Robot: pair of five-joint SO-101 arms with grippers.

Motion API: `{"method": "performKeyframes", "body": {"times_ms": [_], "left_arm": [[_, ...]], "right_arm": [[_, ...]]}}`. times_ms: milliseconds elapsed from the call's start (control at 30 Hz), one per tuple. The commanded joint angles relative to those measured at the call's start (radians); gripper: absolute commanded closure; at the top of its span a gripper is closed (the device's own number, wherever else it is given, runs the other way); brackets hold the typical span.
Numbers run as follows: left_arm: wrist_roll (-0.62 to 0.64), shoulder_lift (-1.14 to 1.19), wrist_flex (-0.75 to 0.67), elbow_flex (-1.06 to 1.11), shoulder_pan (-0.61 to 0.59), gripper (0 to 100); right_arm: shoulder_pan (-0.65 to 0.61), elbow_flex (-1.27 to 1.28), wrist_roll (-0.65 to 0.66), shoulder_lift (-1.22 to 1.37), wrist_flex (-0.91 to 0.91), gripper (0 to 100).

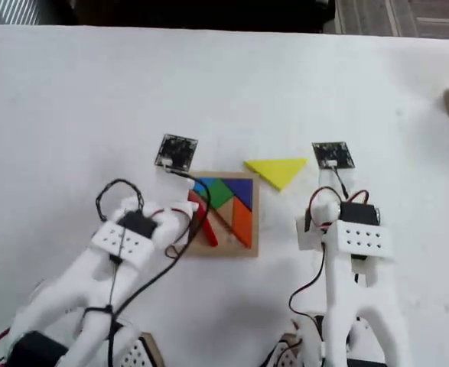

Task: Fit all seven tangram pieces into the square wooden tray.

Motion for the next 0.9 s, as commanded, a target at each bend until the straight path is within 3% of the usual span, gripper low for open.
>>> {"method": "performKeyframes", "body": {"times_ms": [0, 300, 633, 867], "left_arm": [[0.011, 0.116, -0.031, -0.115, 0.015, 98], [0.012, 0.262, -0.11, -0.204, 0.076, 98], [0.012, 0.265, -0.13, -0.241, 0.119, 98], [0.003, 0.266, -0.233, -0.193, 0.314, 98]], "right_arm": [[0.077, -0.003, 0.025, -0.021, -0.033, 98.0], [0.12, 0.11, 0.141, -0.021, -0.163, 98.0], [0.119, 0.13, 0.152, -0.019, -0.194, 98.0], [0.119, 0.144, 0.152, -0.019, -0.219, 97.9]]}}
